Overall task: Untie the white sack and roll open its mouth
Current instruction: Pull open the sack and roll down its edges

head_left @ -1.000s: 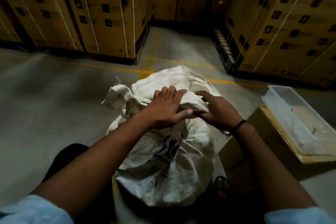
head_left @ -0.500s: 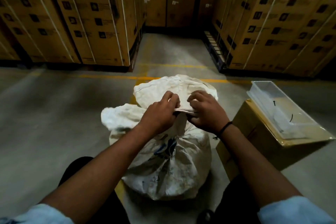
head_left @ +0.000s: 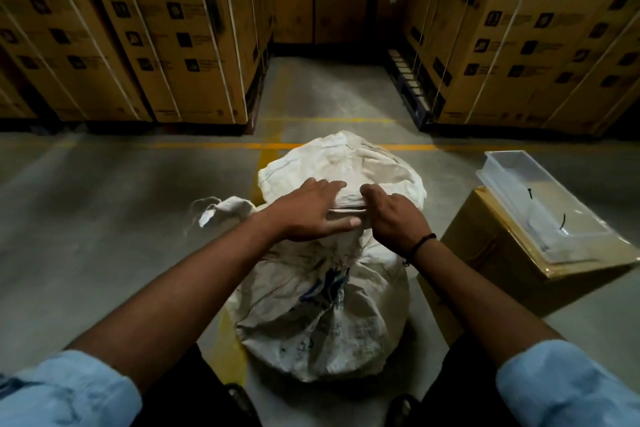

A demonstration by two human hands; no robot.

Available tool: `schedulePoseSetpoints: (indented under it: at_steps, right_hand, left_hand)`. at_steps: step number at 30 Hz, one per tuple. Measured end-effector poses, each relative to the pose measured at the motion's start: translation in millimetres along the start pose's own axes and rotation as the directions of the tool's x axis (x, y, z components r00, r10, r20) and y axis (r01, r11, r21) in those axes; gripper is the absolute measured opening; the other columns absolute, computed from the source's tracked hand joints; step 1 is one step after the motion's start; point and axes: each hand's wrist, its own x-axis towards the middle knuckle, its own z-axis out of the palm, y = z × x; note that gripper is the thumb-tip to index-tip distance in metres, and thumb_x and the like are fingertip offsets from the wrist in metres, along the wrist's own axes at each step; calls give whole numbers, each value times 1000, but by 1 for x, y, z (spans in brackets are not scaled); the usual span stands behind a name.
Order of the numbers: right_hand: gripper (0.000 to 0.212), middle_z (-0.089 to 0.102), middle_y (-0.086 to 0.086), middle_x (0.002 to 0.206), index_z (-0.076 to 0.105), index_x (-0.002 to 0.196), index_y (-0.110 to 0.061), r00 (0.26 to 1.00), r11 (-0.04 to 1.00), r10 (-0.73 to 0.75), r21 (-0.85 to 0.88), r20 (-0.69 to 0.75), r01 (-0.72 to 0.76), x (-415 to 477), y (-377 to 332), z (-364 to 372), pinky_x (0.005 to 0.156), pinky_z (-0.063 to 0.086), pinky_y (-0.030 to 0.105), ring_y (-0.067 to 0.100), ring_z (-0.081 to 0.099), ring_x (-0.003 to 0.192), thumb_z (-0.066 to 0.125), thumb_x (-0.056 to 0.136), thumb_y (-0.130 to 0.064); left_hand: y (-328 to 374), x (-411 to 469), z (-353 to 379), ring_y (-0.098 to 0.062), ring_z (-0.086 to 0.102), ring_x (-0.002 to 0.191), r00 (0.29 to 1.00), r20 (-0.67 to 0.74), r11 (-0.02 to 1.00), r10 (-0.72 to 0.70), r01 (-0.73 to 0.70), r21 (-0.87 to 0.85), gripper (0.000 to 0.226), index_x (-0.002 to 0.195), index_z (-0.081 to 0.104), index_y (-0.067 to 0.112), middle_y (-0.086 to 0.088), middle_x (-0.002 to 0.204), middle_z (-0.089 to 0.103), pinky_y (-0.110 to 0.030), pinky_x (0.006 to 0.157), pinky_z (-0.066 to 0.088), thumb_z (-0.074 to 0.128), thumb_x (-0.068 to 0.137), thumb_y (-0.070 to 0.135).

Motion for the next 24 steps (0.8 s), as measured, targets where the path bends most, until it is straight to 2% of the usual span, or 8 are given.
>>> schedulePoseSetpoints:
  at_steps: [4, 7, 9, 12, 15, 19, 22, 24]
  right_hand:
    - [48, 58, -3, 93, 39, 120, -19, 986, 975, 108, 181, 126, -130, -6, 2, -1, 62, 39, 34, 21, 54, 66, 65, 89, -44]
    - [51, 58, -4, 93, 37, 117, -24, 946, 861, 210, 412, 247, -299, 2, 7, -5, 66, 48, 32, 15, 60, 74, 70, 85, -46]
    - [53, 57, -5, 90, 42, 115, -25, 949, 884, 204, 372, 239, -283, 2, 12, -7, 64, 48, 32, 16, 59, 73, 78, 79, -39]
    - [36, 54, -3, 84, 46, 100, -21, 995, 994, 49, 90, 86, -56, -3, 12, -4, 51, 44, 36, 26, 56, 70, 73, 78, -29]
    - [22, 50, 5, 79, 44, 90, -16, 985, 978, -139, -168, -100, 121, -11, 7, 2, 37, 35, 33, 28, 49, 61, 65, 83, -16]
    - [26, 48, 8, 75, 45, 88, -16, 961, 948, -177, -301, -212, 108, -18, 10, 10, 38, 28, 33, 27, 44, 58, 64, 77, -2]
    - [24, 48, 11, 83, 43, 90, -14, 972, 966, -148, -239, -182, 102, -20, 8, 13, 37, 32, 31, 27, 43, 63, 61, 80, -2]
    - [26, 50, 12, 102, 43, 97, -14, 992, 992, -95, -89, -84, 87, -19, 5, 11, 40, 41, 33, 27, 47, 71, 60, 80, -6]
  left_hand:
    - [-8, 8, 0, -27, 36, 116, 985, -151, 993, 87, -73, 97, 43, 145, 37, 23, -8, 129, 46, -47, 103, 35, 40, 103, 33]
    - [-16, 10, -1, -26, 37, 106, 947, -261, 979, 187, -158, 129, 43, 130, 50, 23, -6, 117, 49, -42, 92, 37, 53, 88, 10]
    - [-17, 9, -2, -25, 41, 99, 907, -314, 956, 281, -233, 180, 42, 116, 57, 22, -4, 109, 52, -39, 85, 40, 61, 79, 5]
    - [-13, 10, -6, -28, 51, 85, 861, -346, 921, 374, -300, 248, 37, 98, 55, 17, -5, 98, 52, -39, 63, 44, 65, 68, 0]
    - [-9, 8, -5, -28, 57, 79, 908, -322, 961, 269, -231, 152, 44, 105, 48, 18, -3, 107, 48, -37, 54, 44, 70, 67, 16]
    - [-8, 11, -8, -18, 54, 103, 994, 5, 991, 110, -110, 77, 80, 136, 45, 34, 9, 122, 51, -37, 85, 44, 49, 73, 85]
    - [-5, 16, -11, -23, 59, 92, 992, 87, 995, 95, -98, 34, 64, 103, 63, 27, 7, 87, 63, -40, 87, 44, 40, 84, 83]
    - [-4, 18, -7, -25, 61, 96, 993, 48, 989, 106, -110, 100, 48, 106, 60, 21, -1, 99, 69, -35, 87, 45, 50, 92, 66]
